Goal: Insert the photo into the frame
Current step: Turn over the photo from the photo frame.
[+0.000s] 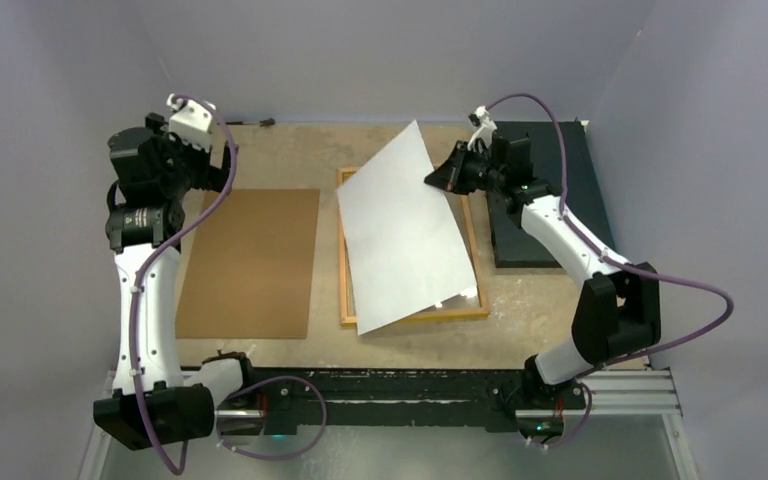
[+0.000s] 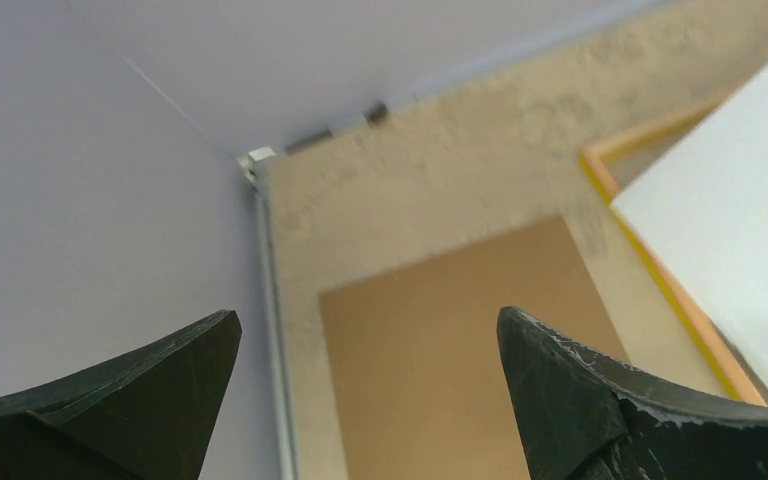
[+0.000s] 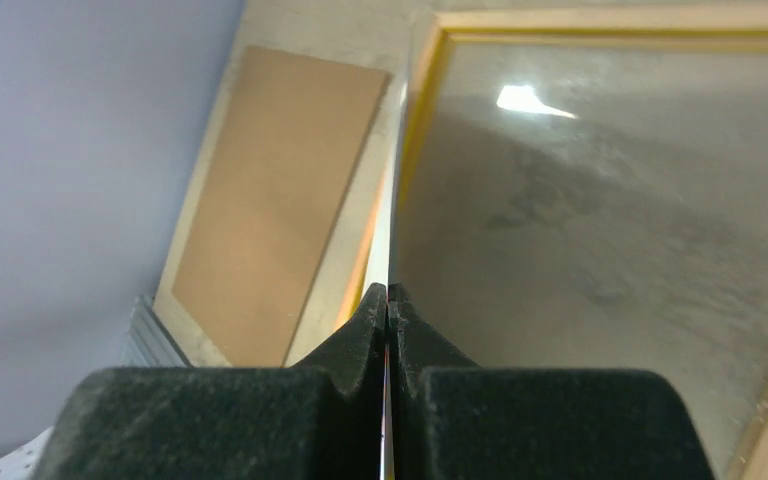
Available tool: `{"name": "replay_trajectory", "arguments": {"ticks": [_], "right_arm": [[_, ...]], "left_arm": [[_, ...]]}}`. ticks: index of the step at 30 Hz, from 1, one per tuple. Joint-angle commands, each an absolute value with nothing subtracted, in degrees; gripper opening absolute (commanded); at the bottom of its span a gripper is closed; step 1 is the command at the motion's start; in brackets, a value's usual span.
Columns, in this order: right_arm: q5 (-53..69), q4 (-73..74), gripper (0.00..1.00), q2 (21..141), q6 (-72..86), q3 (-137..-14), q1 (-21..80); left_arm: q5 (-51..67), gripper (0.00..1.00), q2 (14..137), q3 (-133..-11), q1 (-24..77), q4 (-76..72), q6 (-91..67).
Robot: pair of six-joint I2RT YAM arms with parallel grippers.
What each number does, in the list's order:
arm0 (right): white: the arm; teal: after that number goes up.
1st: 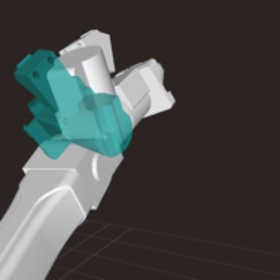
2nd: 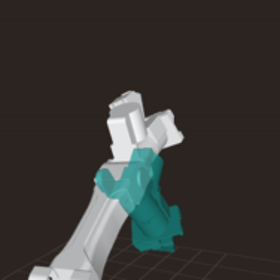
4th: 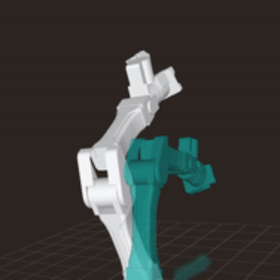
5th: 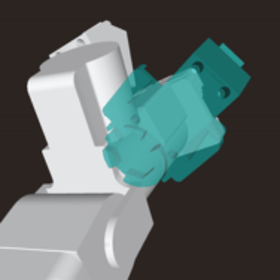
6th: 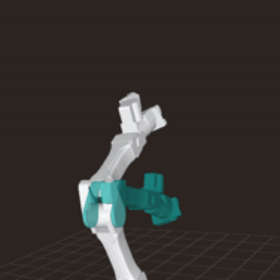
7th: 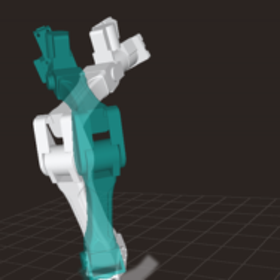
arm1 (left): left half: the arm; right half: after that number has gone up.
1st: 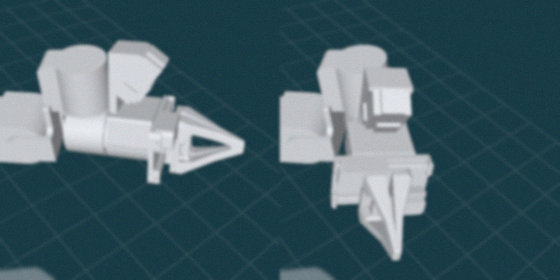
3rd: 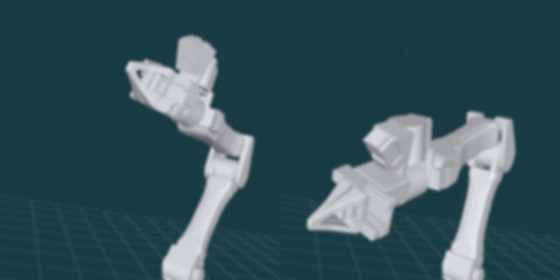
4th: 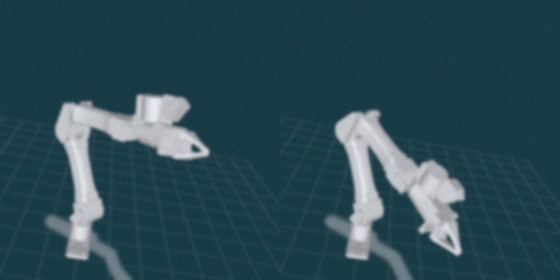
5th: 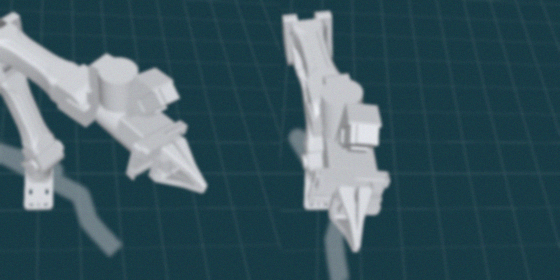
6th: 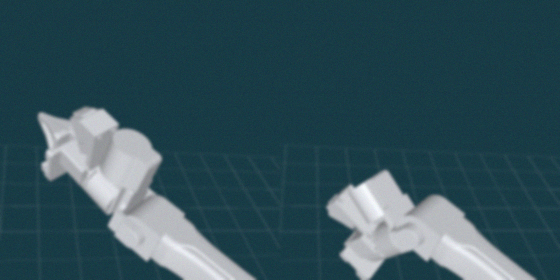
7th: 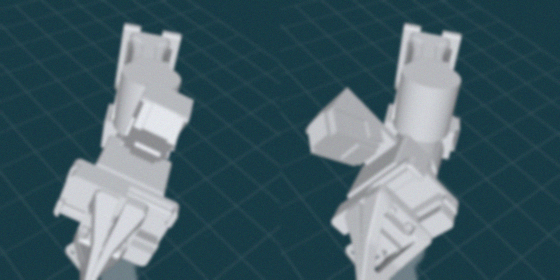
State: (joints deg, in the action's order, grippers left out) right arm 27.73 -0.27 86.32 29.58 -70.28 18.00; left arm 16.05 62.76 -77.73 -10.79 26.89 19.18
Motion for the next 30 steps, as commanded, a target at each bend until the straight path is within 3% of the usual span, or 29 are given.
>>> {"name": "replay_trajectory", "arguments": {"ticks": [1,6,30], "right_arm": [[26.7,-5.6,0.0,87.2,31.7,-67.8,15.2],[24.9,-9.0,0.0,88.4,32.1,-65.5,13.0],[21.6,-16.9,0.0,94.6,35.8,-59.6,11.9]], "left_arm": [[21.1,1.0,63.1,-73.0,-10.5,34.0,22.4],[22.1,1.0,66.3,-70.9,-10.1,39.2,25.9],[19.6,1.0,68.3,-65.8,-8.7,38.2,28.9]]}}
